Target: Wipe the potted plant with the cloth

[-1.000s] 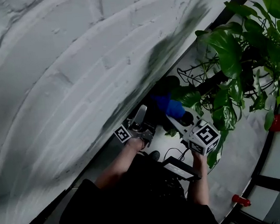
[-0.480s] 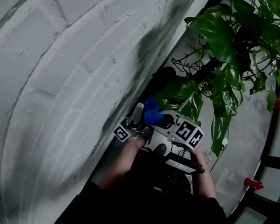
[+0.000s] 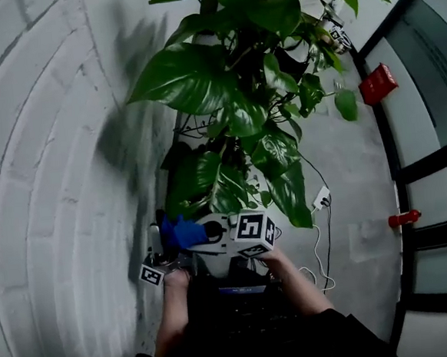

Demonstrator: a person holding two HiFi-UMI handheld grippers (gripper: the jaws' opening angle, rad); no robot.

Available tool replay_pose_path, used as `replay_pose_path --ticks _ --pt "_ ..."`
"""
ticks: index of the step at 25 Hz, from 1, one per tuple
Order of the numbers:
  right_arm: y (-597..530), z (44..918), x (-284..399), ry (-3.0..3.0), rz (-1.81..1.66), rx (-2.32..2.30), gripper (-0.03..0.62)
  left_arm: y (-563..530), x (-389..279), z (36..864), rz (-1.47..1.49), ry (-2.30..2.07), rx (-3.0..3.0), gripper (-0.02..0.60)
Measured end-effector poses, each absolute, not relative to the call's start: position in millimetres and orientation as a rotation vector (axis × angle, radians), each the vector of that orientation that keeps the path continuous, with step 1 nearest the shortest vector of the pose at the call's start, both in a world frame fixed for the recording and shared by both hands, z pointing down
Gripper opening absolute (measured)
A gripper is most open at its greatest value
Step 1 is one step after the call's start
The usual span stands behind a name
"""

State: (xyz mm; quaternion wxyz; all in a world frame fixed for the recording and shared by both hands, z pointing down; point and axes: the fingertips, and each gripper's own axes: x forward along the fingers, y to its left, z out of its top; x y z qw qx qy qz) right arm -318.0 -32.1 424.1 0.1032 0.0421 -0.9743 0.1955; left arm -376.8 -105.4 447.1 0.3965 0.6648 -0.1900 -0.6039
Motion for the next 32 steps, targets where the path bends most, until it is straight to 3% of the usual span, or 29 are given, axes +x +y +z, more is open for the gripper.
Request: replay_pose_path --ticks 6,12,17,32 --pt "-48 366 -260 -3.141 0.694 0.326 0.115 -106 -367 460 -1.519 -0.504 1.673 0.298" --pt "-61 333 -148 -3.230 0.652 0.853 0.115 -73 -360 477 -1.480 -0.629 1.660 0.298" --pt "-31 349 -61 -3.143 0.661 1.129 0.115 -35 -305 473 -1.399 -0.630 1.679 0.298" --pt "95 396 100 -3.138 0.833 1.448 0.115 52 -143 424 -1.248 -0.414 1.842 0.298"
